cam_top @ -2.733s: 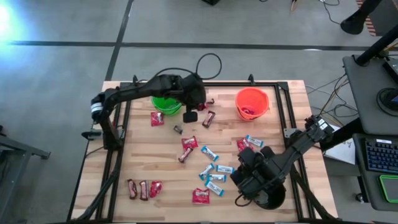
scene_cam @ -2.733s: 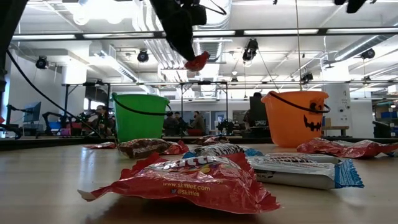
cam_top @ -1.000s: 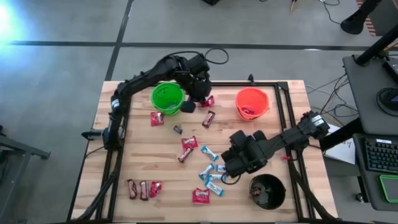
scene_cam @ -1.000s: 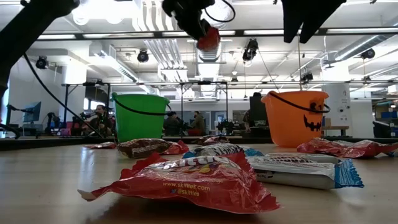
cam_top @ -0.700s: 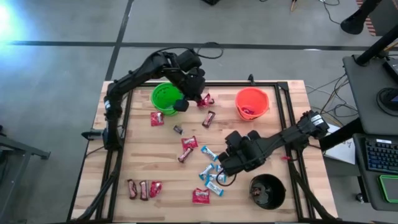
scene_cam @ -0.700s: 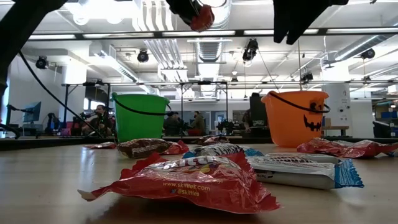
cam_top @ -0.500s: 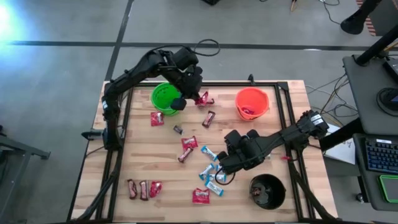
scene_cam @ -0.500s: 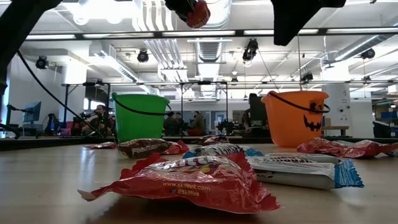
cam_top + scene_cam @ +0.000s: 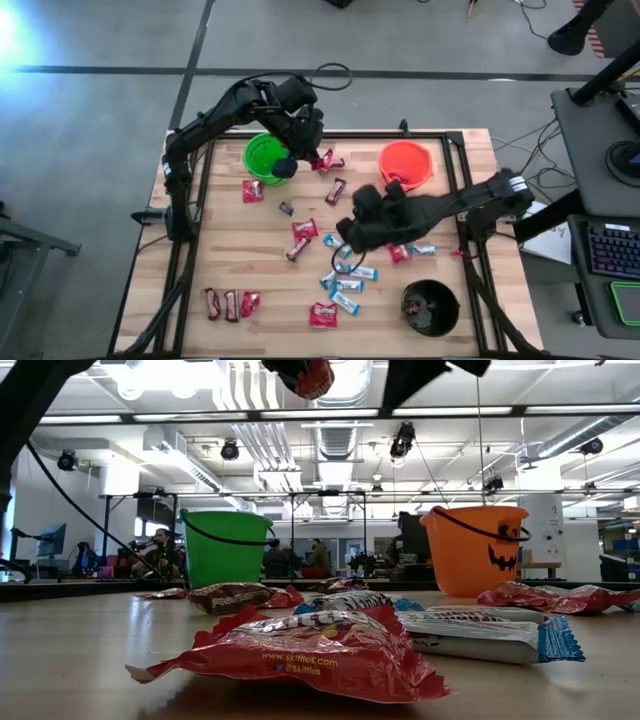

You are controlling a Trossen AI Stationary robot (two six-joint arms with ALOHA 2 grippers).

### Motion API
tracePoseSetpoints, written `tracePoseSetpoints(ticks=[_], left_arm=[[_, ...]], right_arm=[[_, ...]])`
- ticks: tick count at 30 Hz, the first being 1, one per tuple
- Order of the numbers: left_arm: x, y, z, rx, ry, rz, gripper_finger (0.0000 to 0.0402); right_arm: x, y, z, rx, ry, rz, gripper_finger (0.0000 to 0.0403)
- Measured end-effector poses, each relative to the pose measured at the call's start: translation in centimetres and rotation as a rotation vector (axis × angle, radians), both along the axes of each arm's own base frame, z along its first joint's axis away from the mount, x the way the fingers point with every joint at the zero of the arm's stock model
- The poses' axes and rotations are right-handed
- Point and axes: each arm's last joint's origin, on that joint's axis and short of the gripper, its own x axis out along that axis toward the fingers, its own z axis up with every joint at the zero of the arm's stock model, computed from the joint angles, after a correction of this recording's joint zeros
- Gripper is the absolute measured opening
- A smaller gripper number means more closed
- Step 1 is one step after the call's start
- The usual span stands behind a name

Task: Sort candy
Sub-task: Put the red candy into the orange bucket

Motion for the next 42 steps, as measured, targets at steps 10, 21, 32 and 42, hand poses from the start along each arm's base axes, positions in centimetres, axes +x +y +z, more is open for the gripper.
tracePoseSetpoints(ticks=[10, 21, 32, 42], left_arm=[[0.0, 0.0, 0.0, -0.012, 0.004, 0.015, 0.0000], [0.0, 0.0, 0.0, -0.012, 0.003, 0.016, 0.0000], [0.0, 0.0, 0.1, -0.005, -0.005, 0.012, 0.0000], [0.0, 0.0, 0.1, -0.011, -0.002, 0.017, 0.0000]], right_arm=[[-3.1, -4.3, 6.8, 0.026, -0.259, 0.036, 0.0013], [-3.3, -6.2, 7.9, -0.012, -0.304, 0.020, 0.0013], [-1.3, -7.4, 7.0, 0.126, -0.285, 0.173, 0.0013], [-1.0, -9.1, 7.2, 0.161, -0.282, 0.300, 0.0050]])
